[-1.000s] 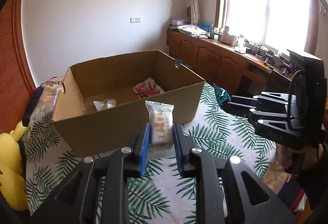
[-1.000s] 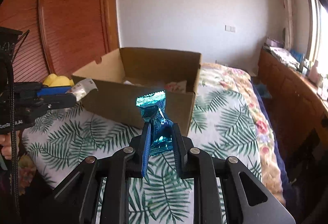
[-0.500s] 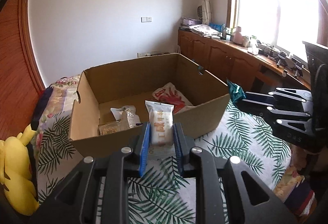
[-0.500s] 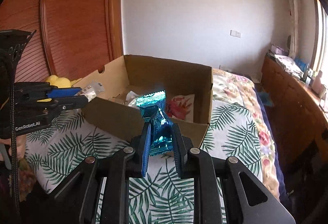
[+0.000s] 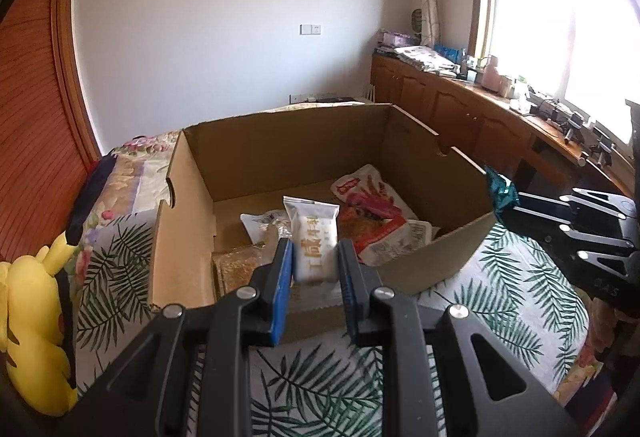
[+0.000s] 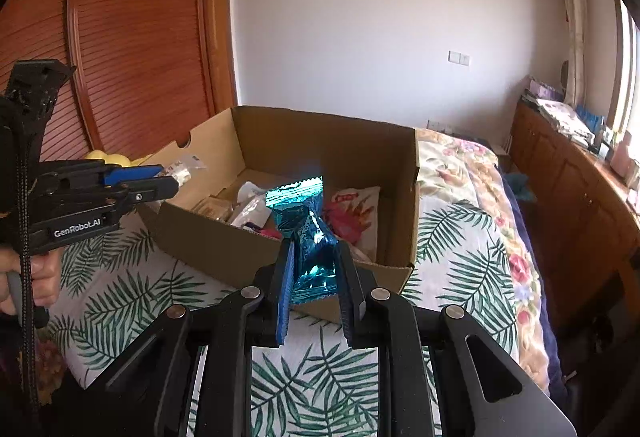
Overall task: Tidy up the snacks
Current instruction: 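Open both tools to drop the packets into the box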
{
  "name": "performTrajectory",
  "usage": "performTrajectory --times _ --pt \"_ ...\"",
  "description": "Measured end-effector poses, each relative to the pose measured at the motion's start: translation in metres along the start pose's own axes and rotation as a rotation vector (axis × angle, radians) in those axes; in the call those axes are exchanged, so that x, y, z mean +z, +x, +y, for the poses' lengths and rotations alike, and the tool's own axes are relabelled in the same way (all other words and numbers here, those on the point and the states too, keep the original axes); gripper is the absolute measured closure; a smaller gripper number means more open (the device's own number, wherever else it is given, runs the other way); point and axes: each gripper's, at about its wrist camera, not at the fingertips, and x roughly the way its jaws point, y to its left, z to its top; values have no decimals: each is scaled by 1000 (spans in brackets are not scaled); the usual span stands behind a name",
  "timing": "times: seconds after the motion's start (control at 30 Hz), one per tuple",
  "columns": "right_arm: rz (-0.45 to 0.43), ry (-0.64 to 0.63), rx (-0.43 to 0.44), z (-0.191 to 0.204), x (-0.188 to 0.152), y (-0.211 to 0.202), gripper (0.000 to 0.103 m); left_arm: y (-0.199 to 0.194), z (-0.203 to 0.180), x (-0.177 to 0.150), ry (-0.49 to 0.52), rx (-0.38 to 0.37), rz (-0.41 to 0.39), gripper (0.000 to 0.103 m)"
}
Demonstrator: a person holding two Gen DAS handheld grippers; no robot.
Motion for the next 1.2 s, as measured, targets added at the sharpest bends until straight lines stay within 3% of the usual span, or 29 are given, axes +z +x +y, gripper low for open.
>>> performTrajectory --times 0.97,1.03,1.1,1.2 --pt "63 49 -17 -2 22 51 84 30 13 1 -24 44 30 79" --pt "63 54 -14 -2 21 53 83 30 13 1 -24 44 31 79" --pt "62 62 -17 -2 21 53 76 31 13 1 -24 44 30 78" --pt "59 68 -9 -2 20 52 76 31 13 1 -28 44 28 77"
